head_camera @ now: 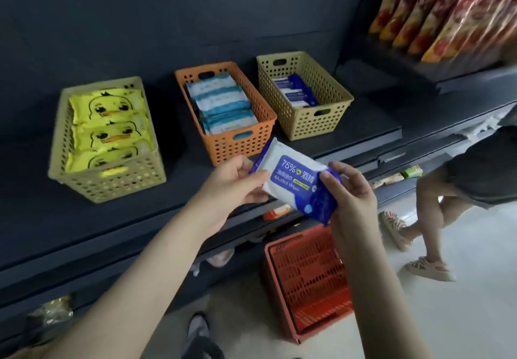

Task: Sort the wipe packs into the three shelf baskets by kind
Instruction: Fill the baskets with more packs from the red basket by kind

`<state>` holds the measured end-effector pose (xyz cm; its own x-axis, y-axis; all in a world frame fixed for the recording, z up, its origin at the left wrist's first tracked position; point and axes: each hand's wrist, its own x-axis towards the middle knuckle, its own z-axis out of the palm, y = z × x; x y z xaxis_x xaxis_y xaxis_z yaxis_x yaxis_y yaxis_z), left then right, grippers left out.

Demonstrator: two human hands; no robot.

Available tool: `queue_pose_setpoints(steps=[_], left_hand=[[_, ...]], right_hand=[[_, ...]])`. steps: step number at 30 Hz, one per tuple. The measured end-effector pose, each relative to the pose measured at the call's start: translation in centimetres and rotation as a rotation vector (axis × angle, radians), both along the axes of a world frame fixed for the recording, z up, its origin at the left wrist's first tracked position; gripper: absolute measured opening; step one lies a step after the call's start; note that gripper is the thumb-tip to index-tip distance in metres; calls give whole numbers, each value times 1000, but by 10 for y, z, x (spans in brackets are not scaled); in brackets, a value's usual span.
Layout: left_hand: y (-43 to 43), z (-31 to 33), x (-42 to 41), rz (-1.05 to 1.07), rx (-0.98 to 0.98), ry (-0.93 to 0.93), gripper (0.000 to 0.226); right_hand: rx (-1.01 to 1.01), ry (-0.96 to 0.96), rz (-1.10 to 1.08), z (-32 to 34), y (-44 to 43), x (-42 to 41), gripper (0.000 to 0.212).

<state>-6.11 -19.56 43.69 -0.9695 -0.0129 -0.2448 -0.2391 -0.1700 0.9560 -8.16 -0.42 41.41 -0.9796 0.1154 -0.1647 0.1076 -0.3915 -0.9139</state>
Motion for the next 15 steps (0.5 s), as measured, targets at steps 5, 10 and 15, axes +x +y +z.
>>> queue_pose_setpoints(steps=[5, 10, 15], left_hand=[[-66, 22, -28, 11, -8, 86, 12], [-93, 34, -67, -12, -180, 157, 13], [-87, 44, -122, -50, -234, 227, 14]], right_hand=[[-282, -153, 179, 32, -67, -32, 38], [-92, -161, 214, 50, -92, -51, 36], [75, -64, 19, 83, -87, -108, 15]])
